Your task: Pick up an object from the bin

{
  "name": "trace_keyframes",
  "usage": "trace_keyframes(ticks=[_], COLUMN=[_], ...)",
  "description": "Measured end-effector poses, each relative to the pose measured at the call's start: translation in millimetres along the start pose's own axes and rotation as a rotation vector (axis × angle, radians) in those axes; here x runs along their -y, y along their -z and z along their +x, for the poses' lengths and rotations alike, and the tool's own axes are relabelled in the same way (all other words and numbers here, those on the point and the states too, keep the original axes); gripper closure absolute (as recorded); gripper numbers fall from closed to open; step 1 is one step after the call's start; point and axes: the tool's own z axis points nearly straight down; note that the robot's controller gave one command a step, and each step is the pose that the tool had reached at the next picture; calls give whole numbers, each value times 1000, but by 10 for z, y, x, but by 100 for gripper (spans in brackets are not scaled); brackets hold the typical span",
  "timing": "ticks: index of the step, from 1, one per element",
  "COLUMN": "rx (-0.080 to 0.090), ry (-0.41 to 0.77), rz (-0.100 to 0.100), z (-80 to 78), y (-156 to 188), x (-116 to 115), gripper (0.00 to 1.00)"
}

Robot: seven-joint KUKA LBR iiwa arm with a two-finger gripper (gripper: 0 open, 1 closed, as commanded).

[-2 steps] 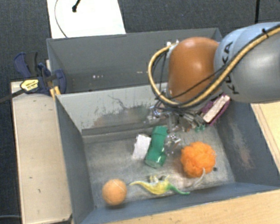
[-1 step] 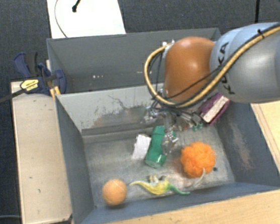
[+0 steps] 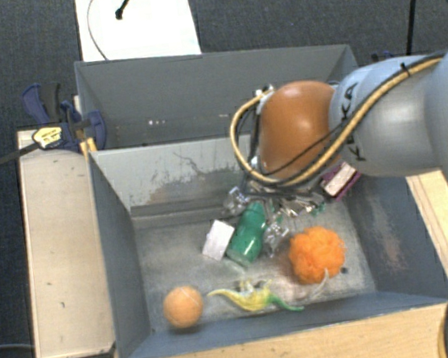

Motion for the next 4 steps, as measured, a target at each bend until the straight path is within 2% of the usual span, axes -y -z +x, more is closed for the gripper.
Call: trace_keyframes(ticks=[1,2,3,4], rx=[9,8,1,-5], ry=[56,54,48,46], rz=[2,2,1,-4], z=[25,24,0,20], y=[-89,-89,372,240], x=[55,54,64,54], gripper=[100,100,100,100])
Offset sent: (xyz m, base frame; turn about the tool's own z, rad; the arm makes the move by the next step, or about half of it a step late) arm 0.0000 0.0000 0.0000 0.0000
